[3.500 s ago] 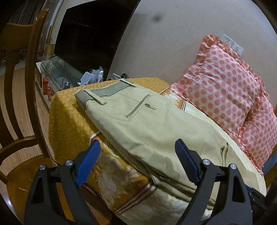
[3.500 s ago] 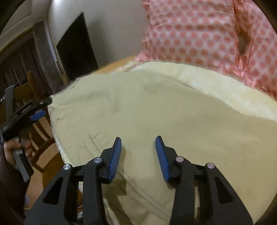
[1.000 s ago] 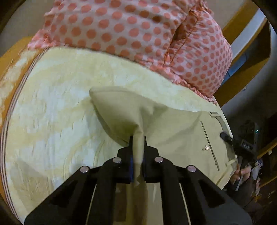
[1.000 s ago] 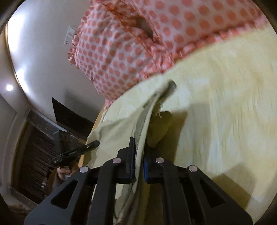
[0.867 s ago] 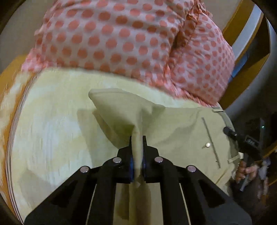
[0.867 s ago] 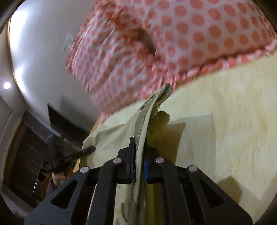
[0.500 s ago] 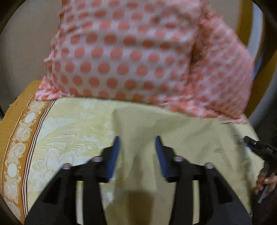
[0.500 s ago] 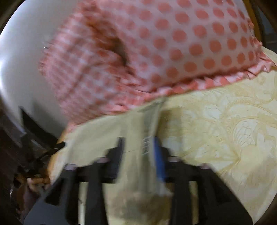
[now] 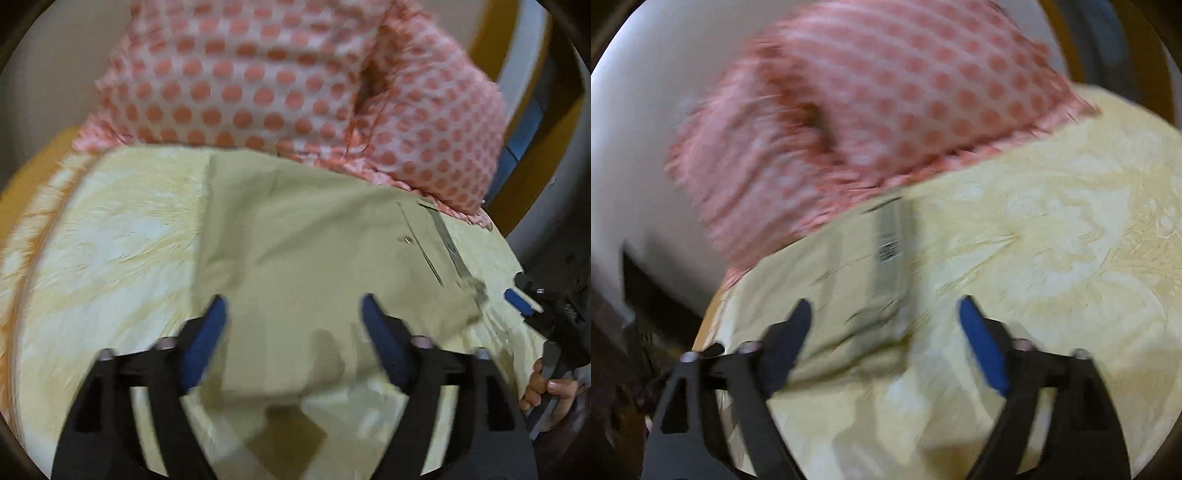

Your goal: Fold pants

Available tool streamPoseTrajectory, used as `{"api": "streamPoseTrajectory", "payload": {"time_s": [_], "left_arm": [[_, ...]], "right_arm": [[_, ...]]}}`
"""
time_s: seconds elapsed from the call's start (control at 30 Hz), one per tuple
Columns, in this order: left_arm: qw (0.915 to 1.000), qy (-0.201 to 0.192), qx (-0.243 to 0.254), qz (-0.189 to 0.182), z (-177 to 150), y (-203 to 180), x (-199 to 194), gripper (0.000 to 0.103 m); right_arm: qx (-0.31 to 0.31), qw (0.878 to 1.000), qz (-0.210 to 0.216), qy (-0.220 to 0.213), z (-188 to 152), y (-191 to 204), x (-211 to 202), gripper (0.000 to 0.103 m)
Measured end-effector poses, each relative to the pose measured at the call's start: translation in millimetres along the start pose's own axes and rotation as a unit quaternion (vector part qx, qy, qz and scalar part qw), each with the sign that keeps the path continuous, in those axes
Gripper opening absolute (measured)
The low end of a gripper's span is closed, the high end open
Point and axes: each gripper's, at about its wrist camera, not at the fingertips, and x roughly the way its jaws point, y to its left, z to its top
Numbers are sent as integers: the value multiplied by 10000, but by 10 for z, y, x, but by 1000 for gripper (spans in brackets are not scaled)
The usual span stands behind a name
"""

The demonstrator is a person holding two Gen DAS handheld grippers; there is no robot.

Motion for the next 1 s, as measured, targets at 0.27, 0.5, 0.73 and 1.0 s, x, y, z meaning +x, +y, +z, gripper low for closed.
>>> {"api": "streamPoseTrajectory", "payload": {"time_s": [0.27, 0.5, 0.73, 1.0], "left_arm": [[9919, -336, 611, 1059, -905, -298, -390, 97], [9909, -235, 522, 1215, -1113, -240, -314, 101], [9905, -342, 546, 1215, -1147, -247, -330, 101], [9904, -371, 546, 1214, -1141, -250, -321, 101]], "right_arm": [[-1414, 9885, -346, 418, -951, 600, 74, 87], [-2146, 9705, -1070, 238, -1168, 841, 253, 98], [-2137, 9669, -1394, -16, -1286, 864, 273, 102], [-2117, 9669, -1421, -89, -1299, 852, 264, 102]]}}
